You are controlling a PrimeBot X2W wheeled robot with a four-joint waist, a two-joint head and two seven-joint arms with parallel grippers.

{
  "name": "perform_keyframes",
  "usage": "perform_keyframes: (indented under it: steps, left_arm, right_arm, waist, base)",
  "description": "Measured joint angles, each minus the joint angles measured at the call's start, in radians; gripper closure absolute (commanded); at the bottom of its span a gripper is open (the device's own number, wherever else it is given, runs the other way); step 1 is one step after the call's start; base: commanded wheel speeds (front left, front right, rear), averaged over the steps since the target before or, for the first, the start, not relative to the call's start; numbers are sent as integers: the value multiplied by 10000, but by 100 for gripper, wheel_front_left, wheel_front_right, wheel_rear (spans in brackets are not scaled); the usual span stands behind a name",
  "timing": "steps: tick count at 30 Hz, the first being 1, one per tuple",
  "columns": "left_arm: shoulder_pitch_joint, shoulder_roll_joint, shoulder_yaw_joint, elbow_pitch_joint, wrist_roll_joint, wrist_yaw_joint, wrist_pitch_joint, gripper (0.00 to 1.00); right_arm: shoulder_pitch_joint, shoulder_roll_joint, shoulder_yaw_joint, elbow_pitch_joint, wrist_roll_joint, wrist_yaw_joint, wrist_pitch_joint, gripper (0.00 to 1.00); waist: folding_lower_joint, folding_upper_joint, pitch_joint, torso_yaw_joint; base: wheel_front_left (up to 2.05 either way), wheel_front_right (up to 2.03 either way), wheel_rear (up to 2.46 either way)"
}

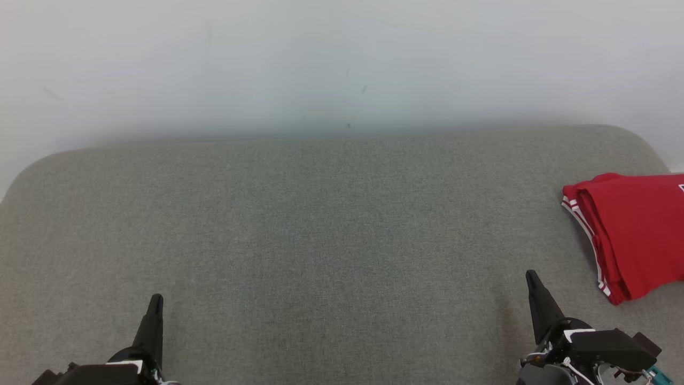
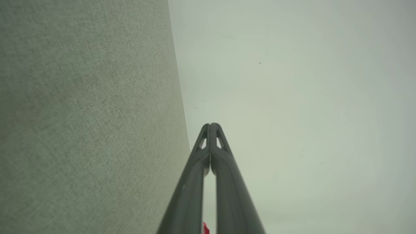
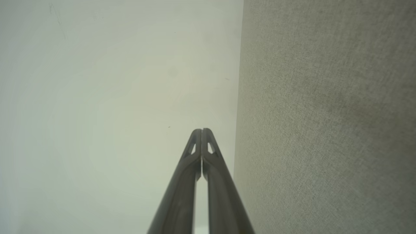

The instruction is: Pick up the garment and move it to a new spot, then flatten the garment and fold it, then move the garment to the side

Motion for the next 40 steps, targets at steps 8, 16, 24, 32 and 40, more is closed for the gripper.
perform_keyframes:
  steps: [8, 16, 24, 32, 40]
  left_arm:
    - [-1, 0, 4, 0, 0, 0, 0, 100]
    - [-2, 0, 6, 0, 0, 0, 0, 100]
    - [-2, 0, 4, 0, 0, 0, 0, 100]
    - [-2, 0, 0, 0, 0, 0, 0, 100]
    - [-2, 0, 2, 0, 0, 0, 0, 100]
  right_arm:
    - [0, 0, -4, 0, 0, 0, 0, 100]
    - [0, 0, -2, 0, 0, 0, 0, 100]
    - [-1, 0, 0, 0, 0, 0, 0, 100]
    - [-1, 0, 0, 0, 0, 0, 0, 100]
    - [-1, 0, -2, 0, 0, 0, 0, 100]
  waist:
    - [0, 0, 0, 0]
    - [0, -1, 0, 0]
    - [0, -1, 0, 0]
    - [0, 0, 0, 0]
    - [0, 0, 0, -1]
  base:
    - [0, 0, 0]
    - [0, 0, 0]
    - [0, 0, 0]
    - [0, 0, 0]
    - [0, 0, 0]
